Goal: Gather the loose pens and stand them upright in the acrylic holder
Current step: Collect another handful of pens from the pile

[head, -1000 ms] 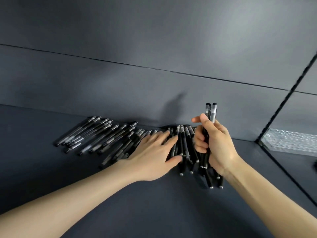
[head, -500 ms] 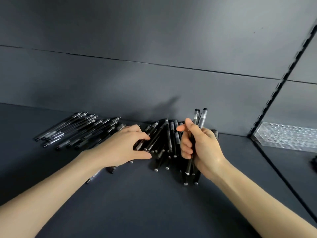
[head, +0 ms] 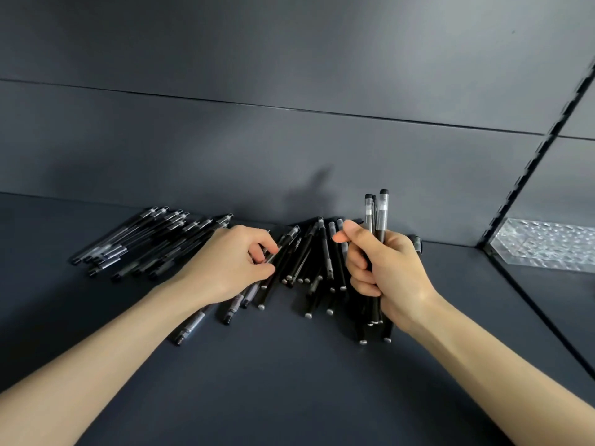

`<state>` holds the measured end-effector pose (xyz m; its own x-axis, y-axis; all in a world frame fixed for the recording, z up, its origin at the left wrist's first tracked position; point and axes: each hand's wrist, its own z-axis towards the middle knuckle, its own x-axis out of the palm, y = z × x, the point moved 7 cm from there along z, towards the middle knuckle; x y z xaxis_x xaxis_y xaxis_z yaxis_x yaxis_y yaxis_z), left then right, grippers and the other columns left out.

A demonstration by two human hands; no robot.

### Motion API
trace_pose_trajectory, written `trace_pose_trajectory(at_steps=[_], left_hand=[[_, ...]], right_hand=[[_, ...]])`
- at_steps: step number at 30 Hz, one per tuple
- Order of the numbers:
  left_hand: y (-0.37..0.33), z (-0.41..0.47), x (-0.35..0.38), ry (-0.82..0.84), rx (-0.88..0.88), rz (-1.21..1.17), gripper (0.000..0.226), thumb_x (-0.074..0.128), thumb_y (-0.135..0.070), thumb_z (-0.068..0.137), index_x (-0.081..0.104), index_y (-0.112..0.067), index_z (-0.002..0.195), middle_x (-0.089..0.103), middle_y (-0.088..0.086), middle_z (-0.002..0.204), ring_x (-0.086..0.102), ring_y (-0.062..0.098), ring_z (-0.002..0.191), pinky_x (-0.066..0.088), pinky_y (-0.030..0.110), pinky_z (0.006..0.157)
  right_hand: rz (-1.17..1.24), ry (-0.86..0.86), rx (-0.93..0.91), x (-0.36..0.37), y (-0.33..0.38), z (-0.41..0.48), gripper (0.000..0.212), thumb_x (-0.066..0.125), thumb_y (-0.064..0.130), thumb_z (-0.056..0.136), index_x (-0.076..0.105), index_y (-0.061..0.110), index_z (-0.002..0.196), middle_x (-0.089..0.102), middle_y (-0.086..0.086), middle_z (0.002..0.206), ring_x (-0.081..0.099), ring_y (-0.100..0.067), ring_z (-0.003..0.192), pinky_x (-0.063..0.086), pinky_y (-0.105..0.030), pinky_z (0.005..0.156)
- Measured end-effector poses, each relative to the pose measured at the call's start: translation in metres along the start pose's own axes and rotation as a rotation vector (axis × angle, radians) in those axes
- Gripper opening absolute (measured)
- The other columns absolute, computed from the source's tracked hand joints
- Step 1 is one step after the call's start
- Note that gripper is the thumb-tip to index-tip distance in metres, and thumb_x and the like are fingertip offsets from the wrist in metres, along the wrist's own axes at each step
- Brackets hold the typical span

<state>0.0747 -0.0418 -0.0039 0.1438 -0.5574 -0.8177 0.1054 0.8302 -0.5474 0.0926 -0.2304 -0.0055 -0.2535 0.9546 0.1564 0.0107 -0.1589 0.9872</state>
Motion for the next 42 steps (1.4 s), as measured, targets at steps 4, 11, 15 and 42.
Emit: trace_pose_trajectory(at_steps=[4,11,15,42], left_hand=[[-0.001,-0.002,-0.009,-0.095,0.009,0.208,0.017,0.059,-0.021,0.087,0.068,-0.027,0.100,0.057,-0.008,0.085,0.051,0.004,0.074,0.039,0.025,0.070],[-0.013,-0.006,0.010,0.020,0.085,0.367,0.033,0.051,-0.054,0.088,0.059,-0.025,0.101,0.042,-0.007,0.102,0.040,0.014,0.112,0.038,0.027,0.087],[-0.015,-0.005,0.016,0.050,0.037,0.350,0.049,0.040,-0.064,0.088,0.059,-0.021,0.103,0.048,-0.003,0.107,0.039,0.018,0.114,0.033,0.030,0.096],[-0.015,0.016,0.039,0.107,-0.020,0.707,0.030,0.038,-0.032,0.099,0.051,-0.008,0.112,0.035,0.011,0.121,0.032,0.028,0.110,0.024,0.039,0.090]], right_hand=[[-0.024,0.009,0.000,0.004,-0.002,-0.001,0.023,0.052,0.023,0.095,0.061,0.004,0.085,0.034,0.003,0.048,0.021,-0.008,0.038,0.015,-0.018,0.036],[-0.006,-0.010,-0.010,0.009,-0.003,-0.002,0.025,0.050,0.024,0.096,0.060,0.004,0.084,0.035,0.002,0.050,0.023,-0.009,0.039,0.016,-0.020,0.035],[0.000,-0.019,-0.006,0.008,-0.003,-0.001,0.027,0.049,0.025,0.097,0.060,0.006,0.082,0.035,0.001,0.050,0.024,-0.010,0.038,0.018,-0.019,0.035],[0.013,-0.017,-0.004,0.008,-0.003,-0.005,0.028,0.048,0.025,0.098,0.060,0.005,0.082,0.036,0.001,0.051,0.025,-0.010,0.039,0.019,-0.019,0.035]])
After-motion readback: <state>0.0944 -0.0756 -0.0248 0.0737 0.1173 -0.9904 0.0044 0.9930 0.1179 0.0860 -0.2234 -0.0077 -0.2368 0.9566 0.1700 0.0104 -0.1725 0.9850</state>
